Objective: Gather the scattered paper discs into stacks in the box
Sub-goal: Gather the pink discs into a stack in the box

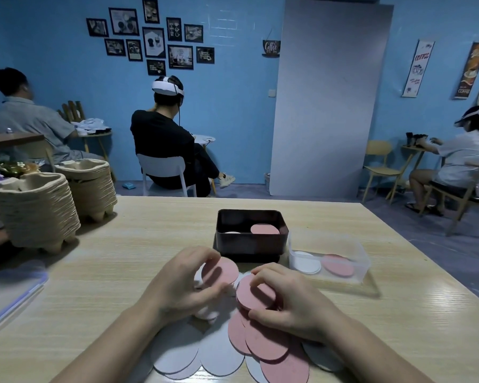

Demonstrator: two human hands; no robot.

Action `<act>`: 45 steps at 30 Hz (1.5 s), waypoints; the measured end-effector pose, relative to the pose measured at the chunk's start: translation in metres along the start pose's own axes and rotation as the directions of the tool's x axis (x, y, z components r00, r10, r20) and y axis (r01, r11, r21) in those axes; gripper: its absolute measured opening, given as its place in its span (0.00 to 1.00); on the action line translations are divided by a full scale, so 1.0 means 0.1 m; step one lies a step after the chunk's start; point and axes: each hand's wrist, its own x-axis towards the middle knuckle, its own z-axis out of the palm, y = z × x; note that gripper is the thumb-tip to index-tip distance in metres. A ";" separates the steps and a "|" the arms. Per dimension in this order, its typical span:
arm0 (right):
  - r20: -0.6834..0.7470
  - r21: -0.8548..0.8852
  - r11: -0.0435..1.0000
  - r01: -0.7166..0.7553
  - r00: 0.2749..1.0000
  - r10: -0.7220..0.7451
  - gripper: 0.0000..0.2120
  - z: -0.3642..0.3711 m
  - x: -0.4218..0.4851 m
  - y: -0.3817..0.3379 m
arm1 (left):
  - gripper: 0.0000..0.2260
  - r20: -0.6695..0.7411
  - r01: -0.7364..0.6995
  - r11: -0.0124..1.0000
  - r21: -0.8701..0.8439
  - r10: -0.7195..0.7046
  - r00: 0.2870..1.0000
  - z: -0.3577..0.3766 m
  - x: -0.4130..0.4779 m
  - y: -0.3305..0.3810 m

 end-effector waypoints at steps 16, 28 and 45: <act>-0.043 0.070 0.997 -0.043 0.998 0.047 0.20 0.01 0.41 0.18 | 0.21 0.019 -0.112 0.990 -0.081 0.114 0.993 0.18 0.34 -0.14; -0.073 0.138 0.987 0.082 0.995 -0.072 0.16 0.13 0.46 0.29 | 0.18 -0.041 -0.117 0.984 -0.135 0.113 0.993 0.33 0.25 -0.20; -0.109 0.171 0.981 0.096 0.991 -0.078 0.16 0.11 0.37 0.34 | 0.09 -0.031 -0.132 0.971 -0.202 0.128 0.991 0.26 0.15 -0.17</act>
